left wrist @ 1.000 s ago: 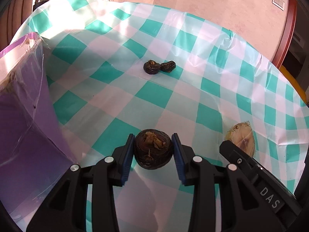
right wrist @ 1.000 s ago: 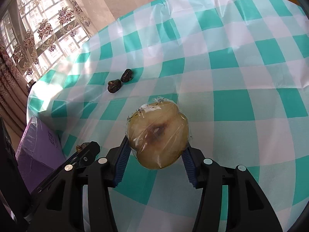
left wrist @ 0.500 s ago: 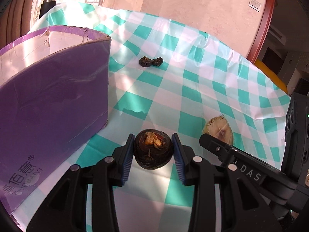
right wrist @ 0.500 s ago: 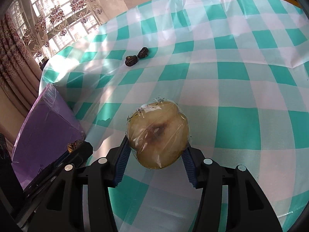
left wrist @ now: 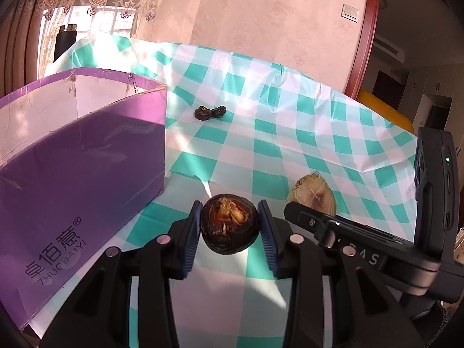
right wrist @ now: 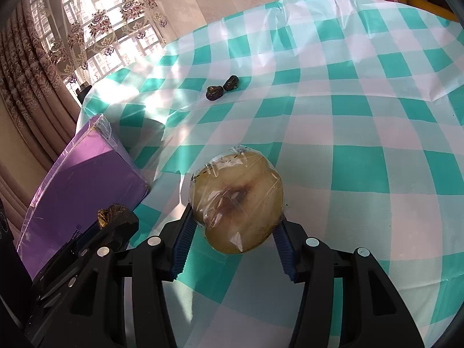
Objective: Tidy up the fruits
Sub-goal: 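Carry the date and pear half to the box and lower them inside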
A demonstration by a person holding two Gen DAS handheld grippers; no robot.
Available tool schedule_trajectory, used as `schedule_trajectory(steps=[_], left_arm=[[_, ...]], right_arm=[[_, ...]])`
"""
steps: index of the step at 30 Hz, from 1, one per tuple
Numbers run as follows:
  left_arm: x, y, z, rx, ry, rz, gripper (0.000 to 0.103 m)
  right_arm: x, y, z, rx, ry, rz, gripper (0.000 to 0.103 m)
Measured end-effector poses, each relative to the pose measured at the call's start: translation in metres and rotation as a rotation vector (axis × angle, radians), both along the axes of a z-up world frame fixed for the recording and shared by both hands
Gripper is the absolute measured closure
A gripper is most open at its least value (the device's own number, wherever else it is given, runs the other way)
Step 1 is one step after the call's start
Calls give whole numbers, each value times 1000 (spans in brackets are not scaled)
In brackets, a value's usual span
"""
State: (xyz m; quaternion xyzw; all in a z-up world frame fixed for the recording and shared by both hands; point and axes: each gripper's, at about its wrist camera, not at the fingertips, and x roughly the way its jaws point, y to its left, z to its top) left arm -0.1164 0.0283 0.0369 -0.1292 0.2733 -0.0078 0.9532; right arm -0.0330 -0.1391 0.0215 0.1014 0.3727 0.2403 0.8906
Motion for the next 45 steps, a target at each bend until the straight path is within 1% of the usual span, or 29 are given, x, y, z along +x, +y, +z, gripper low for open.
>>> schedule_trajectory(steps=[2,3,10,14,20,22,27,30,32,35,38,41,43,45], left_arm=[[-4,7,2,-18,-20,28,64],[-6,8,2,-16,-29,41,64],[-24,18,13,72,-113,145,64],[-35,24,25,94,-168,192,64],[-52,31,46,122,-235,239,64],[-57,36,51,131,-243,285,64],[-74,59,62,116,-267,405,64],[-87,79,65,89,-272,499,64],[-95,92,65,73,-275,562,64],[-103,113,64,53,-265,624,64],[-109,129,62,38,-254,661,64],[-116,137,63,49,-255,681,64],[-119,141,65,50,-251,699,64],[-119,147,65,45,-215,723,64]], right_arm=[[-3,-3,4,30,-24,-2,52],[-4,-3,5,35,-29,-2,52],[-10,3,11,68,-71,22,52],[-16,7,15,87,-102,27,52],[-21,18,20,117,-112,40,52],[-22,26,26,137,-116,60,52],[-28,52,54,177,-160,125,52],[-30,72,70,185,-177,177,52],[-34,88,79,168,-201,214,52],[-40,117,88,121,-225,272,52],[-45,146,90,73,-240,324,52],[-48,171,87,21,-241,370,52],[-51,188,85,-29,-246,399,52],[-54,206,83,-113,-257,428,52]])
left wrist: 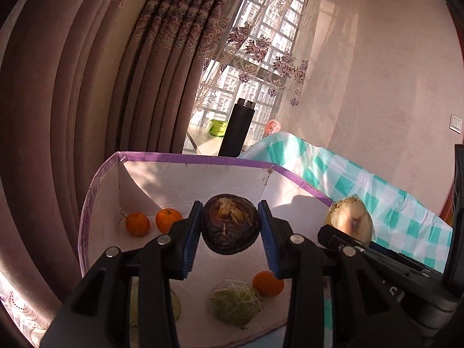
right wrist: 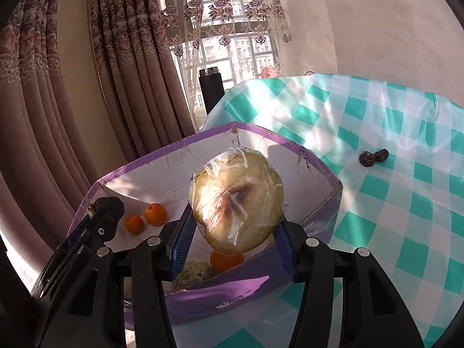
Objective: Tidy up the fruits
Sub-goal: 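Carry the date and pear half to the box and lower them inside, then open both tools to release the date and pear half in the box, then move both tools back over the last two dates on the table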
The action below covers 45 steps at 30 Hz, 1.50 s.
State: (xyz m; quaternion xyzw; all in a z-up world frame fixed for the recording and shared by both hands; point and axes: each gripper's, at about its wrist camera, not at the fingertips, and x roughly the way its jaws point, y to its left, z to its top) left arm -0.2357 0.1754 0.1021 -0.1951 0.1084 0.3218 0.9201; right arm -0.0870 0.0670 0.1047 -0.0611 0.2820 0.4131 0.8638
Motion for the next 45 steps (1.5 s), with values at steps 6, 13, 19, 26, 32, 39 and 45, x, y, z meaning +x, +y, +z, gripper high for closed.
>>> schedule_trajectory(steps=[6,13,19,26,32,39,45], left_arm=[[2,26,7,-63,91,15,64],[2,44,6,-161,167,5,64],[6,50,5,-211,201,-23,51],[-1,49,7,-238,157,14,20],[-7,53,7,-263,93,1,16],[-14,52,9,-252,58,4,12],[-21,33,14,-126,-12,33,2]], right_arm=[[-2,43,-5,-187,-53,50,52],[6,74,-23,-312,-4,66,52],[7,83,-28,-351,14,55,51],[5,79,-26,-310,4,73,40],[3,78,-25,-290,-12,68,36],[0,73,-22,-216,-34,75,31],[-7,49,-14,-55,-111,51,27]])
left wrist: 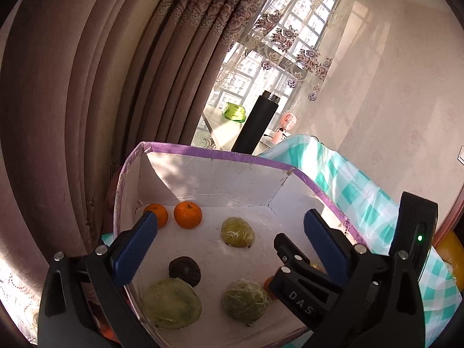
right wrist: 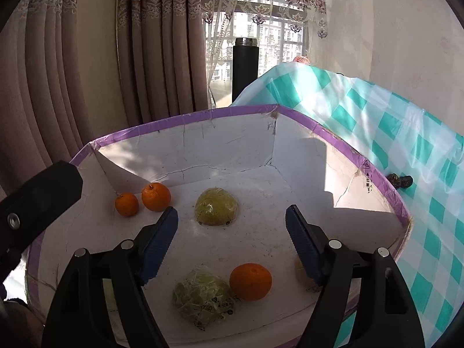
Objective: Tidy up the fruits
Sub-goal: 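Move both tools back over the last two dates on the table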
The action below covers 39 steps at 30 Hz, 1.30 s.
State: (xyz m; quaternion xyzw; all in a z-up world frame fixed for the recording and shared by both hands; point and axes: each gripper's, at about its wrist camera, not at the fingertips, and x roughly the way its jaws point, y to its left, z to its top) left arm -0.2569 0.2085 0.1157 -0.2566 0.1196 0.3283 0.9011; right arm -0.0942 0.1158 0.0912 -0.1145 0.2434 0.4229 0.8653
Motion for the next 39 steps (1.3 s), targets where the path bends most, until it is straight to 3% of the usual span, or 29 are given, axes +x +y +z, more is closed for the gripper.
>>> schedule_trajectory(steps=[2,4,6,10,13,17,19,23,28,33,36,39], left_arm=[[4,-17,2,121,3,-7,2],[11,-36,2,225,11,-49,2],[13,-56,2,293,-29,-122,2],[35,-97,-1,359,-30,-274,2],[64,-130,-6,421,10,-389,2],[115,-170,-17,444,91,-568,2],[145,-188,-26,438,133,-642,2],[199,-211,-47,390,201,-767,2],[259,-209,-64,261,255,-834,2],[300,-219,-71,215,303,-883,2],[325,-202,-78,100,337,-851,2],[332,-180,-82,-25,309,-830,2]], right_arm=[[-1,-23,4,100,-49,-54,18],[5,-55,8,213,-69,-112,17],[17,-83,5,245,-83,-217,17],[62,-153,-9,288,-10,-465,17],[98,-203,-23,254,55,-652,16],[143,-256,-42,198,127,-808,16],[161,-279,-51,217,204,-844,16],[180,-304,-62,272,290,-808,16],[210,-292,-59,250,295,-660,20],[254,-268,-59,186,315,-538,27],[280,-246,-59,114,313,-434,28],[304,-224,-59,41,293,-343,28]])
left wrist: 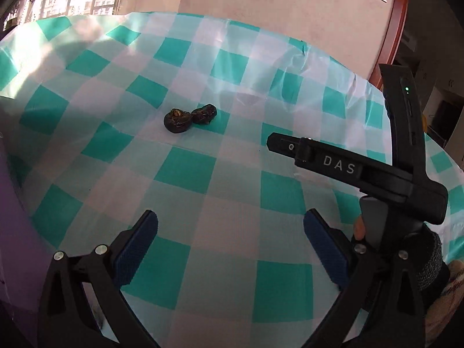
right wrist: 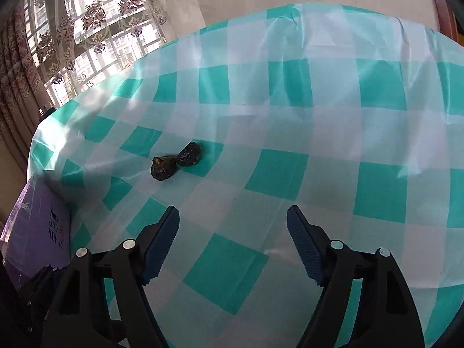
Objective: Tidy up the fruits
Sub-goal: 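Move both tools back over the last two dates on the table, then grasp one date with the right tool, then the other with the left tool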
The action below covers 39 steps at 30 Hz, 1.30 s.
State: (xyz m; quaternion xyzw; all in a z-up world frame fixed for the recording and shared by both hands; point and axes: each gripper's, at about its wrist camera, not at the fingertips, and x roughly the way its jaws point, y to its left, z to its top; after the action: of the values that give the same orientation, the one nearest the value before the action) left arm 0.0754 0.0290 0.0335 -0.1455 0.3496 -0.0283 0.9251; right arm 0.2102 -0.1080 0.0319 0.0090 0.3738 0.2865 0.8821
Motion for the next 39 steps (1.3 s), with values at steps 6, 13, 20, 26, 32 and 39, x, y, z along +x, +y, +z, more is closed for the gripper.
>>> schedule_trajectory(steps=[6,13,20,26,32,39], left_arm=[[-4,3,-2,-34,-10,-26,2],[-3,6,-5,-50,10,-17,2],[-2,6,-9,-55,14,-10,2],[-1,5,-12,-42,31,5,2],[5,6,-19,-38,72,6,2],[10,13,-24,-104,115,-3,2]], right_arm=[[47,39,-7,-45,34,102,33],[69,83,-14,-151,48,212,44],[72,108,-18,-245,12,254,53],[66,120,-18,-306,-43,271,68],[67,72,-10,-148,-3,134,69],[66,-29,-9,227,96,-35,68]])
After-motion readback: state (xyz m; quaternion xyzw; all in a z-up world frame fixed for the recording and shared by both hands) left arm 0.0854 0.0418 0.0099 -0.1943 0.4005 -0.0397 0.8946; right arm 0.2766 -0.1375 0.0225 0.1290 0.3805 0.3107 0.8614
